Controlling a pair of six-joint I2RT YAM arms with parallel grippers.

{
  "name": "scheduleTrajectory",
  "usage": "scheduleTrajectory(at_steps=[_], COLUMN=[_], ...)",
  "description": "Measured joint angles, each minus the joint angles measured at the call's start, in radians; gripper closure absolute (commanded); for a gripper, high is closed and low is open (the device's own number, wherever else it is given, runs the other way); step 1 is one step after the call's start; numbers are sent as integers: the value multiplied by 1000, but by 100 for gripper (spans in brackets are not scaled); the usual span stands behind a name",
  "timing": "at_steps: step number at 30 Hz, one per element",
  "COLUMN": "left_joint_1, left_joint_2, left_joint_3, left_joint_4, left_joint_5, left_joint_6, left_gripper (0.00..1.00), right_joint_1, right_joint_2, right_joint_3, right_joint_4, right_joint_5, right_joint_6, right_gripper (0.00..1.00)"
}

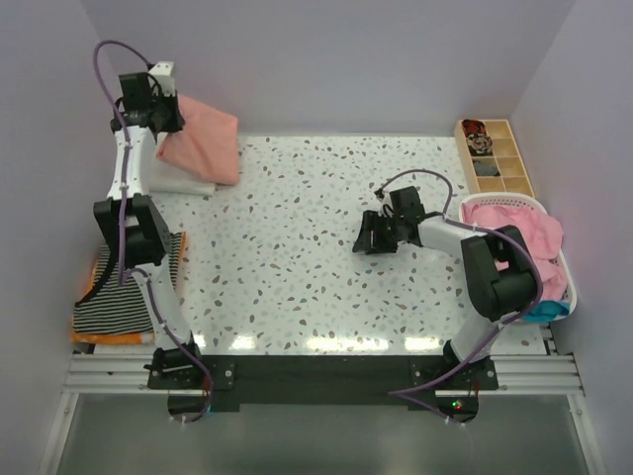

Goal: Fold and stack the t-shirts
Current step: Put the neatly folded tshirt into the corner of the board with the left arm

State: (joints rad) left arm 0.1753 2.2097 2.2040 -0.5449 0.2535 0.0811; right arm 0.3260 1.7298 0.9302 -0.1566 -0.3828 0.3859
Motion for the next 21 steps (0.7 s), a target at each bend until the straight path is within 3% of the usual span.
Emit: scheduleTrajectory(at_steps=[5, 6, 8, 9, 10, 12, 13, 21], left_joint_1=[77, 89, 109, 117, 122, 130, 130, 129], left_joint_2=[46, 58, 83, 98, 110, 125, 126, 36], left_joint_3=[18, 18, 18, 17, 15, 0, -19, -309], left_joint_4=[7, 13, 23, 32, 43, 72, 91, 272], left_joint_5=[-14, -17, -26, -34, -48, -82, -111, -306], left_joint_6=[17, 17, 18, 21, 34, 40, 42, 15], left_gripper=[100, 91, 51, 23, 15, 11, 0, 0], right_joint_1=[0, 0, 0, 0, -1, -2, -2, -2], right_joint_2=[43, 50, 61, 64, 66, 71, 72, 64], right_joint_3=[39, 45, 51, 53, 53, 53, 53, 44], right_joint_4=[8, 13, 23, 27, 31, 39, 42, 51], right_joint_5=[-33, -40, -56, -63, -67, -79, -82, -79], right_joint_6=[0, 0, 0, 1, 2, 3, 3, 2], right_gripper=[44, 43, 44, 44, 44, 44, 44, 44])
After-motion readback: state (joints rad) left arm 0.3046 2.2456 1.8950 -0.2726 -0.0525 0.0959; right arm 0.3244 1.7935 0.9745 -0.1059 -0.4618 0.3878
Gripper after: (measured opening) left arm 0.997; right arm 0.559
